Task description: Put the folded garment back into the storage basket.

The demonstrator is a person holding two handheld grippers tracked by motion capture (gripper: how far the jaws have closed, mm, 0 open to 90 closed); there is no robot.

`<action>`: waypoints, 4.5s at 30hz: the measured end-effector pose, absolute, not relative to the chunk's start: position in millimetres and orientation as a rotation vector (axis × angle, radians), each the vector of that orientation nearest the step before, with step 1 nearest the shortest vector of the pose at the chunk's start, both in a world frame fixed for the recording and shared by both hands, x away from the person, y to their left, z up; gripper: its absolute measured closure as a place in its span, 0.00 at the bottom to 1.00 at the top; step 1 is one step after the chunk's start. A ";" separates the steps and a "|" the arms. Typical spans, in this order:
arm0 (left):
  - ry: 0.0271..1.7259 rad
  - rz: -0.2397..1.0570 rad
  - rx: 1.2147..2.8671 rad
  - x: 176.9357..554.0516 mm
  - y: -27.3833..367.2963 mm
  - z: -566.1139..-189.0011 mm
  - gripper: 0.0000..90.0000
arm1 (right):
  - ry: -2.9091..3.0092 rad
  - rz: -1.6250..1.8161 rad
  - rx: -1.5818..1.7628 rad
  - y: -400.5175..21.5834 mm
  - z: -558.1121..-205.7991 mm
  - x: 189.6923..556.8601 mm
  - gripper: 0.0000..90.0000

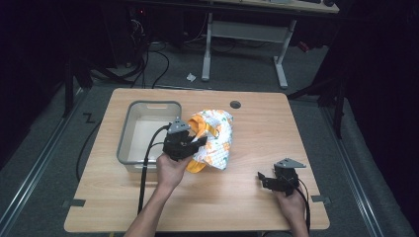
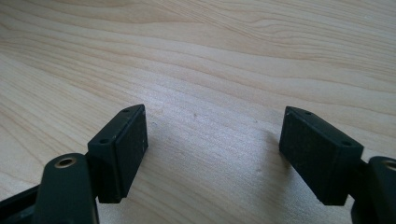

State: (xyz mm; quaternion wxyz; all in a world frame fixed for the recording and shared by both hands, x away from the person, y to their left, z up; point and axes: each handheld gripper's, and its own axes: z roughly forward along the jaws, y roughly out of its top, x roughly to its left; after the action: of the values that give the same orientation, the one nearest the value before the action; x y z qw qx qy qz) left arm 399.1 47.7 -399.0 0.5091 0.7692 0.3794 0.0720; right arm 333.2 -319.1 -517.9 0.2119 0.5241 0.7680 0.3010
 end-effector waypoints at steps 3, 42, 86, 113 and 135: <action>0.923 0.168 1.836 399.5 53.6 -397.3 0.87 | 2.133 0.837 1.457 -319.1 -517.9 333.1 0.26; 1.001 0.253 1.778 401.3 106.6 -384.1 0.86 | 2.133 0.837 1.458 -319.1 -517.9 333.2 0.26; 1.131 0.349 1.754 413.8 168.9 -387.4 0.86 | 2.132 0.836 1.462 -319.0 -517.8 333.1 0.26; 1.214 0.319 1.827 439.8 174.5 -411.3 0.85 | 2.132 0.835 1.462 -319.1 -517.8 333.1 0.26; 1.280 0.327 1.906 461.7 172.0 -432.2 0.85 | 2.132 0.835 1.461 -319.1 -517.8 333.2 0.26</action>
State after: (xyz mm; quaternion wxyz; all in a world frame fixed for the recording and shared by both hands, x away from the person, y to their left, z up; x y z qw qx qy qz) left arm 461.7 172.0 -432.2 0.3999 0.7533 0.5059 0.1293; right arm 333.2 -319.1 -517.8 0.2109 0.5258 0.7673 0.3006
